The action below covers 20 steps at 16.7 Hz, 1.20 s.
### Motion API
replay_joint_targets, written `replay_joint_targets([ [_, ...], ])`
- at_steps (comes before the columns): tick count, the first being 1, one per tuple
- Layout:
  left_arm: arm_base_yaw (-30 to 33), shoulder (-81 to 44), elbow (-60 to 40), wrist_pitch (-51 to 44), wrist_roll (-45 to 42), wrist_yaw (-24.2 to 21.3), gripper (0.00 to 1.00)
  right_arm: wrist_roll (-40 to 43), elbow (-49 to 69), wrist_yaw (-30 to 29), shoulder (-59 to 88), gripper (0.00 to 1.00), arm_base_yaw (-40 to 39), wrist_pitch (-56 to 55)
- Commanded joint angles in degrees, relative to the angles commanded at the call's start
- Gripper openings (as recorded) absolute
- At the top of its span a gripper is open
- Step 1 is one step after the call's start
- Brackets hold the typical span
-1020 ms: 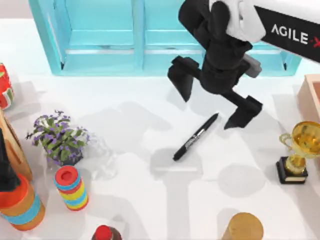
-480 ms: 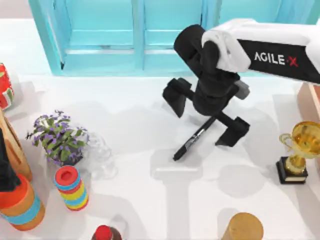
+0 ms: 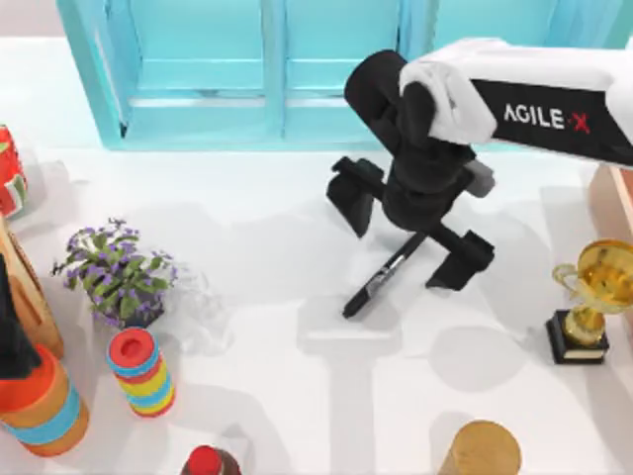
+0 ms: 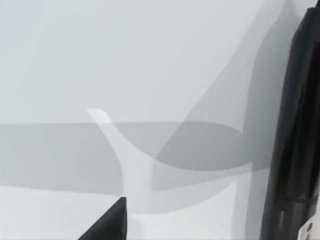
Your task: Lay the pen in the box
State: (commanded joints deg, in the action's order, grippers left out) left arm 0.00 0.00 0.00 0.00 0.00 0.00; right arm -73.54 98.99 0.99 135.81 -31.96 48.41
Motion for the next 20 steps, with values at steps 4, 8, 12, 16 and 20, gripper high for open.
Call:
replay_joint_targets([
  [4, 0.0, 0.0, 0.0, 0.0, 0.0, 0.0, 1.0, 0.0, 0.0, 0.0, 0.0, 0.4, 0.0, 0.0],
  [8, 0.0, 0.0, 0.0, 0.0, 0.0, 0.0, 1.0, 0.0, 0.0, 0.0, 0.0, 0.1, 0.0, 0.0],
  [12, 0.0, 0.0, 0.0, 0.0, 0.0, 0.0, 1.0, 0.0, 0.0, 0.0, 0.0, 0.0, 0.0, 0.0],
  [16, 0.0, 0.0, 0.0, 0.0, 0.0, 0.0, 1.0, 0.0, 0.0, 0.0, 0.0, 0.0, 0.0, 0.0],
  [20, 0.0, 0.0, 0.0, 0.0, 0.0, 0.0, 1.0, 1.98, 0.54, -1.21, -4.57, 0.0, 0.3, 5.42],
])
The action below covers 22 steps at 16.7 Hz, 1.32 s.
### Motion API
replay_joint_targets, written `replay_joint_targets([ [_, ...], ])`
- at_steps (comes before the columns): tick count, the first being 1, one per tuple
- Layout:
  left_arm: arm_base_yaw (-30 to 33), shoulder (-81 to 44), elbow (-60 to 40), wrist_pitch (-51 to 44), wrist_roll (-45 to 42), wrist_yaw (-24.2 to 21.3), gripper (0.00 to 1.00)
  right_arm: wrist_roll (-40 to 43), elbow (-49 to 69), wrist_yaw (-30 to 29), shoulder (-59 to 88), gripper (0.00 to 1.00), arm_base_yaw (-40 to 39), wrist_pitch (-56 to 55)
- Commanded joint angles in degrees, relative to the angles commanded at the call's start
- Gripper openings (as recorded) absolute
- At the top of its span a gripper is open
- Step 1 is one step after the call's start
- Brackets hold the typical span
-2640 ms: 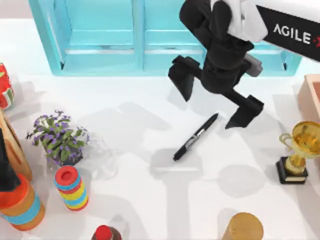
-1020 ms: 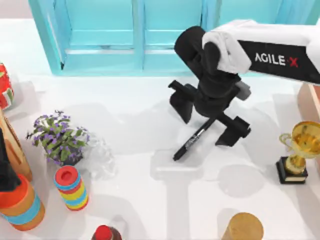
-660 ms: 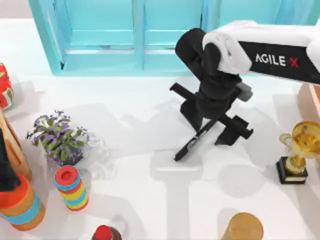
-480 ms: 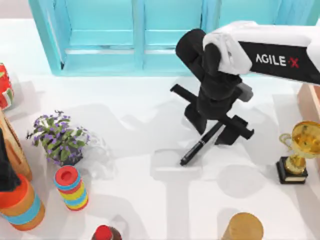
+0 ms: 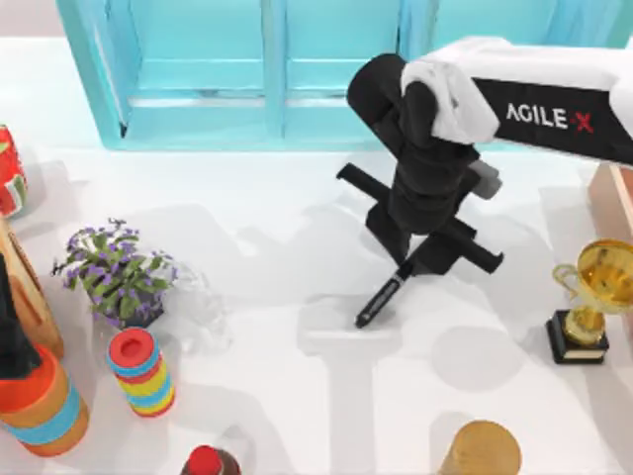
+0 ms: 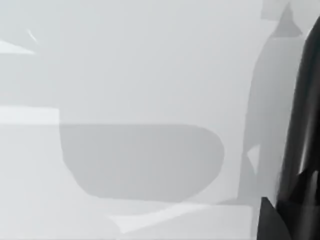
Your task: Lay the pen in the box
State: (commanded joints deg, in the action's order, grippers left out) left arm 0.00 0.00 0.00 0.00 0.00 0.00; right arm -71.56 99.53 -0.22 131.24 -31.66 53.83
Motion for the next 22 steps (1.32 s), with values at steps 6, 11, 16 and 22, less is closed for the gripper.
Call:
replay_joint_targets([
  [6, 0.0, 0.0, 0.0, 0.0, 0.0, 0.0, 1.0, 0.05, 10.49, 0.01, -1.61, 0.0, 0.05, 14.33],
  [11, 0.0, 0.0, 0.0, 0.0, 0.0, 0.0, 1.0, 0.32, 15.53, 0.04, -3.71, 0.0, 0.2, 19.55],
  [16, 0.0, 0.0, 0.0, 0.0, 0.0, 0.0, 1.0, 0.52, 14.67, 0.06, -4.07, 0.0, 1.77, 19.37],
  [22, 0.0, 0.0, 0.0, 0.0, 0.0, 0.0, 1.0, 2.42, 8.31, 0.18, -9.14, 0.0, 16.69, 19.04],
])
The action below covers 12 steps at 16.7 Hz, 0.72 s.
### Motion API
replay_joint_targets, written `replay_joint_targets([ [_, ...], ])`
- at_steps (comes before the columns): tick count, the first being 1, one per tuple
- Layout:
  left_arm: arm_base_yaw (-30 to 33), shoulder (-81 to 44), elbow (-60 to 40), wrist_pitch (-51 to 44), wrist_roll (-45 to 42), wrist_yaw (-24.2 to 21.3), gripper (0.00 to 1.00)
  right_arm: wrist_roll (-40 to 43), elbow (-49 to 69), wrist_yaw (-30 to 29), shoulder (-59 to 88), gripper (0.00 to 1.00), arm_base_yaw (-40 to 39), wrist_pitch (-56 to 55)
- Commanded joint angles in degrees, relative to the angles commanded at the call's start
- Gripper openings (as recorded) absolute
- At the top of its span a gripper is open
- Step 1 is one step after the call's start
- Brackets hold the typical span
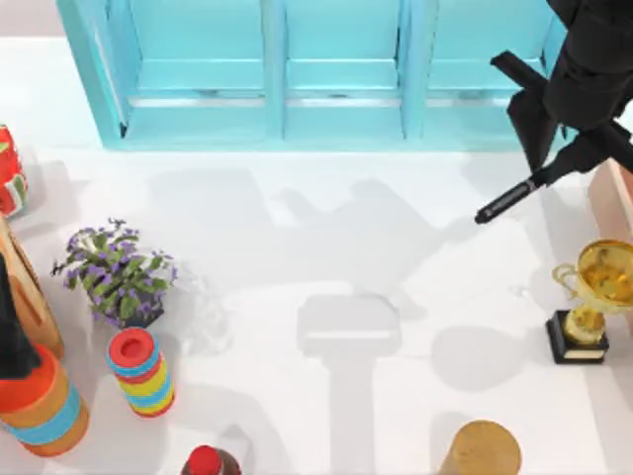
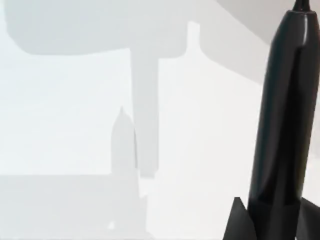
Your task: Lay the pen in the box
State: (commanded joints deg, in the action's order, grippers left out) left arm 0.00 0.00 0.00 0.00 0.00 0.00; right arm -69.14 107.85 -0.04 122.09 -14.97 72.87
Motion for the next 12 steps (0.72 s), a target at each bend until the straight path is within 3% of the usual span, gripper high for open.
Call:
replay_joint_targets([
  [12, 0.0, 0.0, 0.0, 0.0, 0.0, 0.0, 1.0, 6.92, -17.84, 0.77, -15.41, 0.0, 40.25, -1.94],
])
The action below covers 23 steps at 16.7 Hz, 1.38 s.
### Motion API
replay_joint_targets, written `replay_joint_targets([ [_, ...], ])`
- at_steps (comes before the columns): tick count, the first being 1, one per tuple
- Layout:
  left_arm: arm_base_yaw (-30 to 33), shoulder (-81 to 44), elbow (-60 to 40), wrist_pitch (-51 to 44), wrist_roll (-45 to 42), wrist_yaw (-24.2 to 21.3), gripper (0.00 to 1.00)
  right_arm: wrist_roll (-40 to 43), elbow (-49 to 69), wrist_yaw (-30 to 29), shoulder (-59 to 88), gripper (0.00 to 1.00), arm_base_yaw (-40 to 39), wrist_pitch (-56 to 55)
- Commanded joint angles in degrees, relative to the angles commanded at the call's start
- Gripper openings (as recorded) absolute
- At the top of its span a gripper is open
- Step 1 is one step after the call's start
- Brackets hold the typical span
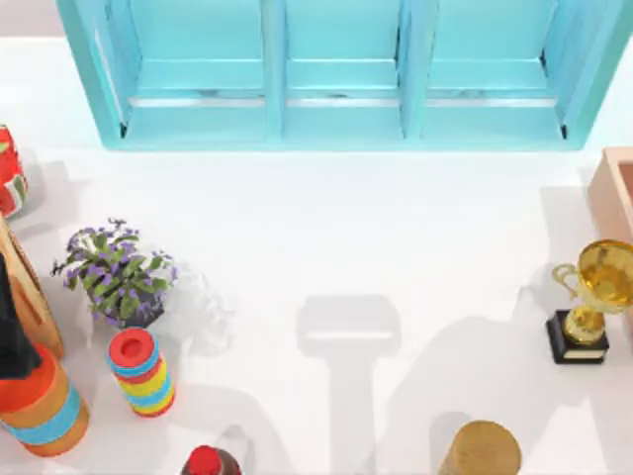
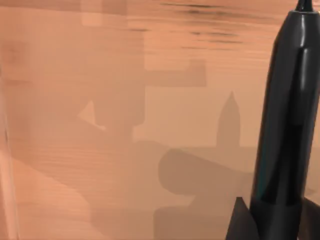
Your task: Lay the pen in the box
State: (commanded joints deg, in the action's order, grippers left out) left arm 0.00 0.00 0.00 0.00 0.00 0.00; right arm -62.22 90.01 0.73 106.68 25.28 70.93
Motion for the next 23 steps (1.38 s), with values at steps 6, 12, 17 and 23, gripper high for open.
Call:
replay_joint_targets([
  [6, 0.0, 0.0, 0.0, 0.0, 0.0, 0.0, 1.0, 0.79, -1.9, 0.15, -1.71, 0.0, 4.22, -0.27],
  [12, 0.0, 0.0, 0.0, 0.0, 0.0, 0.0, 1.0, -0.49, -4.19, -0.26, -1.36, 0.0, 1.95, -2.09],
  [17, 0.0, 0.0, 0.0, 0.0, 0.0, 0.0, 1.0, -3.4, -11.91, -1.78, -0.89, 0.0, -1.77, -7.36],
  [23, 0.0, 0.0, 0.0, 0.0, 0.0, 0.0, 1.0, -4.44, -15.45, -0.08, -2.2, 0.0, -1.02, -13.4],
])
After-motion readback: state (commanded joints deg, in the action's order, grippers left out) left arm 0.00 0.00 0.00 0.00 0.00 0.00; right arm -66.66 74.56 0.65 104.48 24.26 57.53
